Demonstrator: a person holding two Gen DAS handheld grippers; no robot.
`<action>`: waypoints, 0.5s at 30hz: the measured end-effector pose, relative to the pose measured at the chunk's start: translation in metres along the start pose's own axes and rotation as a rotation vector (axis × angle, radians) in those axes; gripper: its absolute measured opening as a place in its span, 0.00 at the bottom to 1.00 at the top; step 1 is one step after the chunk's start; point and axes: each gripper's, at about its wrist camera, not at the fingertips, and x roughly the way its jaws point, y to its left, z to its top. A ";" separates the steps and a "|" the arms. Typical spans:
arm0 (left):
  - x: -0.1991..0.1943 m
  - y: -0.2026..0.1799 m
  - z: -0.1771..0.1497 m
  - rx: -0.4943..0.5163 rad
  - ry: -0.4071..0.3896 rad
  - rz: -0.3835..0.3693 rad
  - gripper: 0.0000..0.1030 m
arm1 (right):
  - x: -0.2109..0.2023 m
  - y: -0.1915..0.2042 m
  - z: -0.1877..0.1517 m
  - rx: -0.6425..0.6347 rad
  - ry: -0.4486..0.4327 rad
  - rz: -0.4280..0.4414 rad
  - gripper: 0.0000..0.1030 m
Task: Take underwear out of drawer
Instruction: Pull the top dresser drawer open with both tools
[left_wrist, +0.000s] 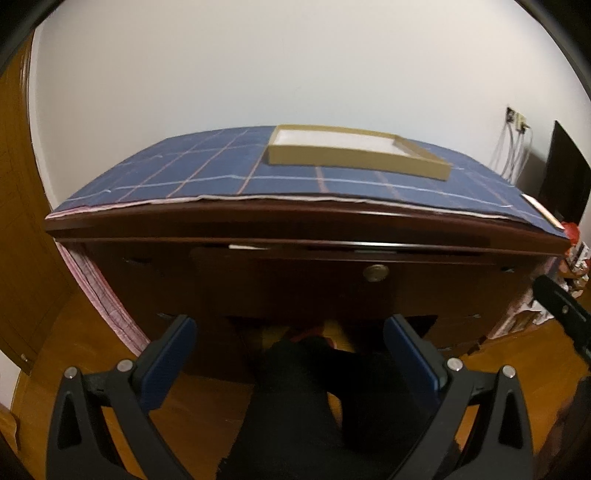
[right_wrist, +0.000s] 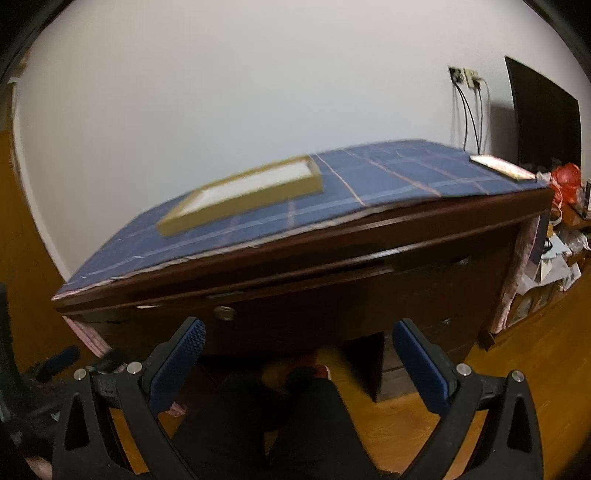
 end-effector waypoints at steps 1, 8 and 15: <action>0.009 0.005 0.000 -0.003 -0.002 0.008 1.00 | 0.012 -0.007 -0.001 0.003 0.020 0.012 0.99; 0.043 0.035 0.003 -0.047 -0.043 0.051 1.00 | 0.054 -0.030 -0.002 -0.079 0.029 0.032 0.98; 0.066 0.052 0.017 -0.088 -0.056 0.109 0.89 | 0.092 -0.023 0.011 -0.167 0.090 0.045 0.46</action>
